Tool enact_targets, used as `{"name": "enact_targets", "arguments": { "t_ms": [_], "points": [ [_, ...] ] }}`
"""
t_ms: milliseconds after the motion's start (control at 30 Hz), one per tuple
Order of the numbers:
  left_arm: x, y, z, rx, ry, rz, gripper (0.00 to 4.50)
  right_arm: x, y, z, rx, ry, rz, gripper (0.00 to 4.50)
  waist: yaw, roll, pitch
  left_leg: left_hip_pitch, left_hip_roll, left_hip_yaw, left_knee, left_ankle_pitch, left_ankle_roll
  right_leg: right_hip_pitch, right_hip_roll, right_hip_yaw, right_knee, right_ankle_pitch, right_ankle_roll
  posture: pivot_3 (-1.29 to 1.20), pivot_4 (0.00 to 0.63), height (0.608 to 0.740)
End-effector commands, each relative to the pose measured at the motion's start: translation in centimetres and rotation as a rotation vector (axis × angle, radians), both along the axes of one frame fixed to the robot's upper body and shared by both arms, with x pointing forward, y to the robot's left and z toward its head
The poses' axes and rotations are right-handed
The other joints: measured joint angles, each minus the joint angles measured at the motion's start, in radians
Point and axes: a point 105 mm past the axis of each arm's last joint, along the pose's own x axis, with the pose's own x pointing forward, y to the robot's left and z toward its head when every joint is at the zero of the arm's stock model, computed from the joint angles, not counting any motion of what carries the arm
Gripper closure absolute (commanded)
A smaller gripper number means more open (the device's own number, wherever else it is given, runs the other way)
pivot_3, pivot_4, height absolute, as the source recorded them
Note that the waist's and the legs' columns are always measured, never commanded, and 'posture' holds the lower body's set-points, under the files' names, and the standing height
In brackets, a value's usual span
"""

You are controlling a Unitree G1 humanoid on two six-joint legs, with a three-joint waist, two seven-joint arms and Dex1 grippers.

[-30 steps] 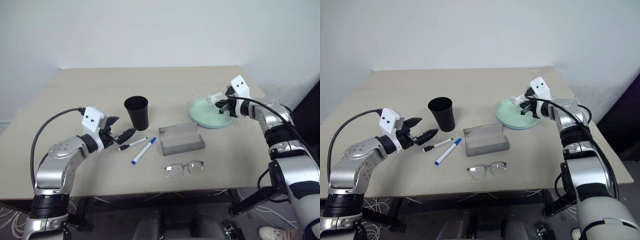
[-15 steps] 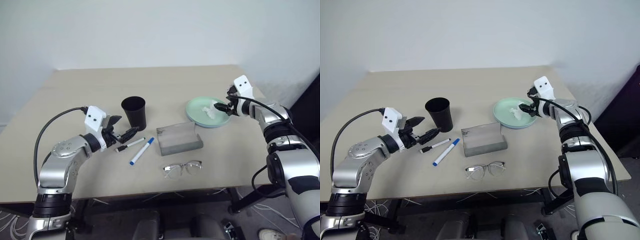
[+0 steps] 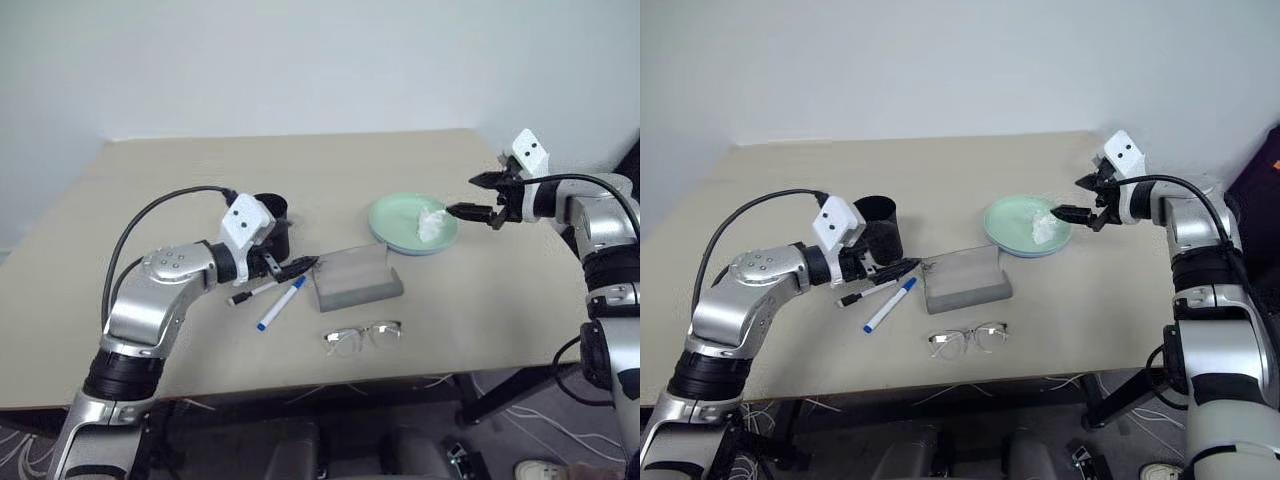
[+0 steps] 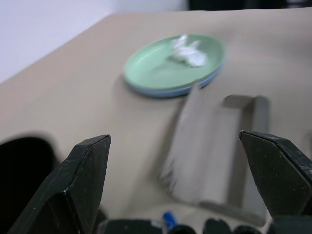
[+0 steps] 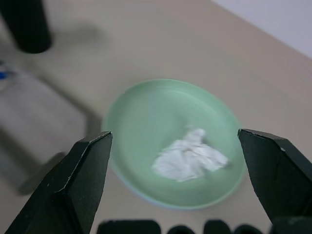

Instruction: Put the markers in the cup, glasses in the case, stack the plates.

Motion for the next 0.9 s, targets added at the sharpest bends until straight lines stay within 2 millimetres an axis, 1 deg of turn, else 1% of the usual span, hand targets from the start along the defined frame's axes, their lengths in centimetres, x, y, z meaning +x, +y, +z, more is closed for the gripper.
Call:
{"name": "enact_targets", "arguments": {
  "t_ms": [33, 100, 167, 300, 467, 567, 700, 900],
  "points": [
    [-0.3, -1.8, 1.6, 0.073, -0.051, -0.094, 0.0, -2.0, 0.5, 3.5, 0.055, -0.063, 0.138, 0.04, 0.0, 0.0, 0.0, 0.0, 0.0, 0.0, 0.0, 0.0, 0.0, 0.0, 0.0, 0.0, 0.0, 0.0, 0.0, 0.0, 0.0, 0.725],
    [-0.3, -2.9, 1.6, 0.156, -0.079, -0.124, 0.0, -3.1, 0.5, 3.8, 0.056, -0.044, 0.2, 0.04, 0.002, 0.0, 0.0, 0.001, 0.0, 0.0, 0.0, 0.0, 0.0, 0.0, 0.0, 0.0, 0.0, 0.0, 0.001, 0.0, 0.0, 0.725],
    [-0.5, -4.2, 1.7, 0.205, -0.069, -0.165, 0.0, -3.9, 0.7, 3.9, 0.053, -0.039, 0.237, 0.04, 0.005, 0.0, 0.0, 0.001, 0.0, -0.001, 0.001, 0.0, 0.0, 0.0, -0.001, -0.001, -0.001, -0.001, 0.003, 0.0, 0.0, 0.725],
    [-0.5, -6.5, 1.2, 0.375, -0.06, -0.227, 0.0, -4.2, 1.1, 3.7, 0.06, -0.034, 0.241, 0.04, 0.005, 0.0, 0.0, 0.001, 0.001, 0.0, 0.001, 0.0, 0.001, -0.001, -0.002, -0.001, 0.0, -0.001, 0.003, 0.0, 0.0, 0.725],
    [-1.2, -9.2, -0.1, 0.496, -0.029, -0.337, 0.0, -4.4, 1.2, 3.3, 0.058, -0.029, 0.233, 0.04, 0.005, 0.0, 0.0, 0.0, 0.001, 0.0, 0.001, 0.0, 0.001, -0.001, -0.002, 0.0, 0.0, -0.001, 0.003, 0.0, 0.0, 0.725],
    [-1.6, -9.9, -1.1, 0.574, -0.007, -0.376, 0.0, -4.7, 1.1, 3.1, 0.058, -0.023, 0.227, 0.04, 0.004, 0.0, 0.0, 0.0, 0.001, 0.0, 0.001, 0.0, 0.001, -0.001, -0.001, 0.0, 0.0, -0.001, 0.003, 0.0, 0.0, 0.725],
    [-2.0, -10.8, -1.8, 0.66, 0.01, -0.422, 0.0, -5.1, 0.8, 2.7, 0.053, -0.009, 0.214, 0.04, 0.005, 0.0, 0.0, 0.0, 0.001, 0.0, 0.002, 0.0, 0.001, -0.001, -0.001, -0.001, 0.0, -0.002, 0.003, 0.0, 0.0, 0.725],
    [-2.1, -11.2, -2.9, 0.743, 0.033, -0.444, 0.0, -5.5, 0.7, 2.5, 0.057, 0.0, 0.199, 0.04, 0.005, 0.0, 0.0, 0.0, 0.001, -0.001, 0.005, -0.002, 0.003, 0.0, -0.002, 0.0, 0.0, -0.002, 0.003, 0.0, 0.0, 0.725]
  ]
}}
